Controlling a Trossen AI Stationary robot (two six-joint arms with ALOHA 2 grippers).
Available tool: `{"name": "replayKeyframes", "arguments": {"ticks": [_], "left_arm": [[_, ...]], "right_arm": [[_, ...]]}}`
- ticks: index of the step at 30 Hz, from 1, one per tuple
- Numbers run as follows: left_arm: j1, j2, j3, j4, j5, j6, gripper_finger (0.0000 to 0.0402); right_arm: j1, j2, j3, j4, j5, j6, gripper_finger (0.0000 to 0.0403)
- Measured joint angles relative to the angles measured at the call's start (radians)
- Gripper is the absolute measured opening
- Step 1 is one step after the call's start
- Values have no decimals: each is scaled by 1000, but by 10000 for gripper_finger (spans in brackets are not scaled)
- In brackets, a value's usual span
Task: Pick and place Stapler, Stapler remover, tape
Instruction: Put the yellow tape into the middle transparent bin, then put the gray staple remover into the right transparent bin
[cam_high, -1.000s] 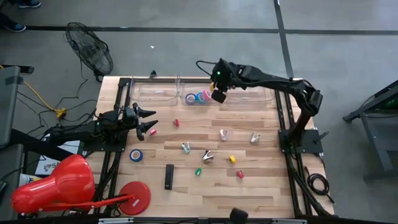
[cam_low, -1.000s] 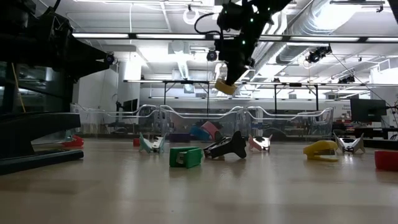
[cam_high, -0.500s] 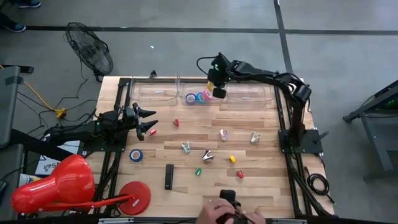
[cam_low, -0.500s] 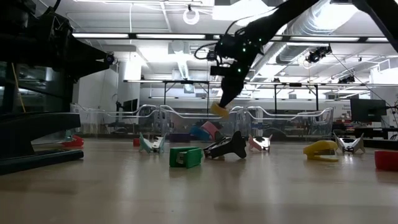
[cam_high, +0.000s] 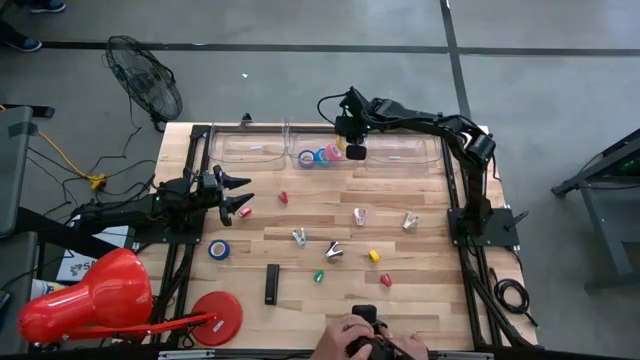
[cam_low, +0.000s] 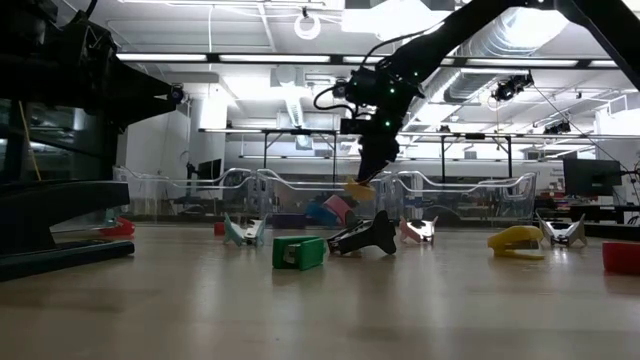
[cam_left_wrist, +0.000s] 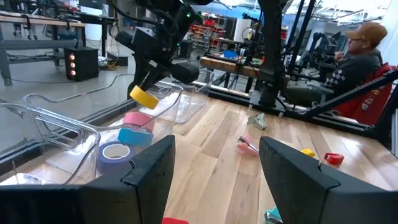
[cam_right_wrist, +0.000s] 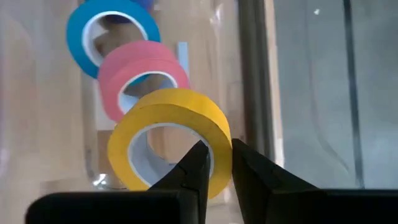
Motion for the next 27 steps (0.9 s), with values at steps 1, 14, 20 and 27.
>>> {"name": "replayKeyframes", "arguments": {"ticks": [1,14,20,27], "left_arm": [[0,0,0,0,0,0,230],[0,0,0,0,2,0,230],[0,0,0,0,2,0,230],[0,0,0,0,2,0,230]], "right_arm": [[0,3,0,-6,-8,0,57],[16,21,0,-19,-24,24,94],[20,14,0,-22,14,82,126],[42,-67,0,-43,55,166,129]]}}
